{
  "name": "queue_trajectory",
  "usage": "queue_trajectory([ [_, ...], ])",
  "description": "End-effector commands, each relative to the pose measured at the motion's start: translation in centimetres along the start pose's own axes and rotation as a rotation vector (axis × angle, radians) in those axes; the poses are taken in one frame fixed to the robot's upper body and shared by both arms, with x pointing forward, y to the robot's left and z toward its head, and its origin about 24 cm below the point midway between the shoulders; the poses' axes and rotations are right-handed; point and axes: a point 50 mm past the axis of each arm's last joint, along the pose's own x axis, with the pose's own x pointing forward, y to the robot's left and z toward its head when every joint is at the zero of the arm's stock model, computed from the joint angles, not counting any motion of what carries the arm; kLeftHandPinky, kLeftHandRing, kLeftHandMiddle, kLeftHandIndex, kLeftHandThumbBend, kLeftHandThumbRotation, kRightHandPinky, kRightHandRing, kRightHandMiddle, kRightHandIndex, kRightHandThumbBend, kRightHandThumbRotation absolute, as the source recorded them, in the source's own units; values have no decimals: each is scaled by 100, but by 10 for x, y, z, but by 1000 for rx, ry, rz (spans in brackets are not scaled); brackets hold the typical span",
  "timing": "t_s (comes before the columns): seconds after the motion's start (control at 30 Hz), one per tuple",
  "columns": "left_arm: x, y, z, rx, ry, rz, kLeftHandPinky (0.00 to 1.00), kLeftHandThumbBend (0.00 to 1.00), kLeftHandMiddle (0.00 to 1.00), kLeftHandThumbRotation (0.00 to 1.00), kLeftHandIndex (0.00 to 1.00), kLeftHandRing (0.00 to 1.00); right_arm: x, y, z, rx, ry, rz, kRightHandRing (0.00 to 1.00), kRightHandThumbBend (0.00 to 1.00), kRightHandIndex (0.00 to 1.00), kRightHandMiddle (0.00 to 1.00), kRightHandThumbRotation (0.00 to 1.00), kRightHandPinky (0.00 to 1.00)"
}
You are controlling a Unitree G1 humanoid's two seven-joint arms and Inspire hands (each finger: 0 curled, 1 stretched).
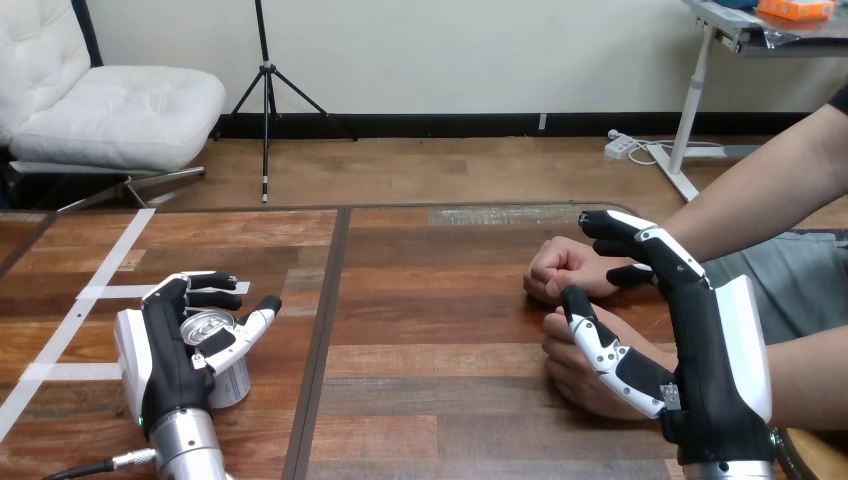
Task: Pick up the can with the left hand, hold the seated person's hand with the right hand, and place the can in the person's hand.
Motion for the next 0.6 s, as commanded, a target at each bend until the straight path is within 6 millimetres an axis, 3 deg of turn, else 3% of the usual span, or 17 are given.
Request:
queue_trajectory([
  [0.0,11,-4,21,-31,-103,-15,38,71,48,0,49,42,16,-2,12,22,-91,-44,73,37,74,76,0,63],
  [0.57,11,-5,17,31,-91,-46,38,72,49,0,51,43,16,-2,12,13,-96,-38,73,38,74,76,0,64],
])
